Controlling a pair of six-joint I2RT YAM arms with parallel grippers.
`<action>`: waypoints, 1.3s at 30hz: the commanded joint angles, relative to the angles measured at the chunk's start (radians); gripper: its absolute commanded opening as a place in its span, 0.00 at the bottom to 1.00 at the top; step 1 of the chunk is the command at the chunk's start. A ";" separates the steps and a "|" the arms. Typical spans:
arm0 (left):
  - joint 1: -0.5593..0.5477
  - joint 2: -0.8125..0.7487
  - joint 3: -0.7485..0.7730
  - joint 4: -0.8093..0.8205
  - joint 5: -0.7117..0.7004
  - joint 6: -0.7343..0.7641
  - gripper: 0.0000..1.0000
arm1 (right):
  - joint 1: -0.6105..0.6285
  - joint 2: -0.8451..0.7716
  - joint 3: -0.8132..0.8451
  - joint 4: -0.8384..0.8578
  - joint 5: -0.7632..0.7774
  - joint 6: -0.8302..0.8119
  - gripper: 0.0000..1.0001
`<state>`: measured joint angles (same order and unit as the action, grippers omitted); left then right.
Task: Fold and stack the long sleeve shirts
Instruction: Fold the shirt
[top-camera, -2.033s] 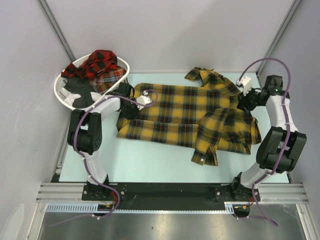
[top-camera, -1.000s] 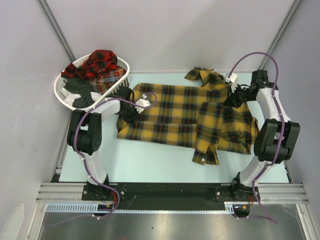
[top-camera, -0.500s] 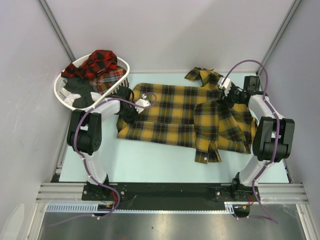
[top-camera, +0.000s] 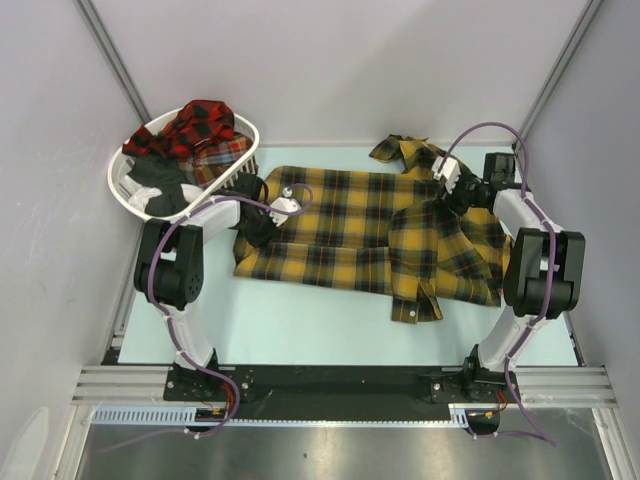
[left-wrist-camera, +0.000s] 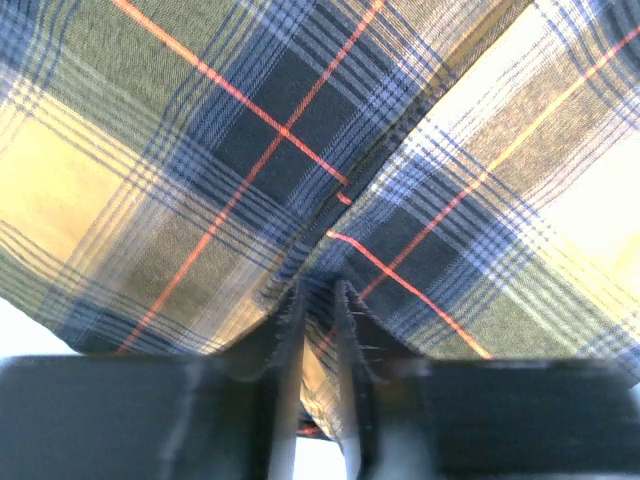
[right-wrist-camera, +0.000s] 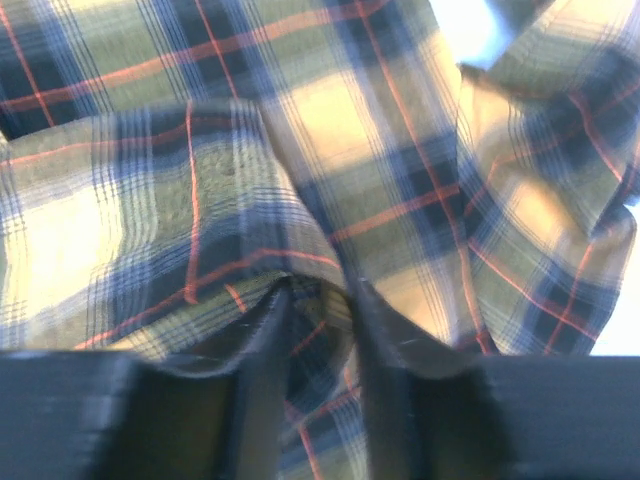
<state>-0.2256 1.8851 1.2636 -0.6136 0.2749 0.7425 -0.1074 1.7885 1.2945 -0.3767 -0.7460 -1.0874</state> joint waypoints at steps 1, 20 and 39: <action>0.026 -0.112 -0.001 -0.005 0.030 -0.052 0.32 | -0.082 -0.044 0.057 -0.082 0.097 0.001 0.47; -0.245 -0.158 -0.093 -0.032 0.218 -0.207 0.58 | -0.183 -0.049 -0.037 -0.786 0.244 0.178 0.44; -0.087 -0.371 -0.259 -0.037 0.360 -0.232 0.67 | -0.107 -0.346 -0.116 -0.806 0.131 -0.012 0.59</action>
<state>-0.3023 1.6531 1.0286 -0.6388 0.5396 0.4973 -0.3386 1.6718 1.2137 -1.1072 -0.4877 -0.9623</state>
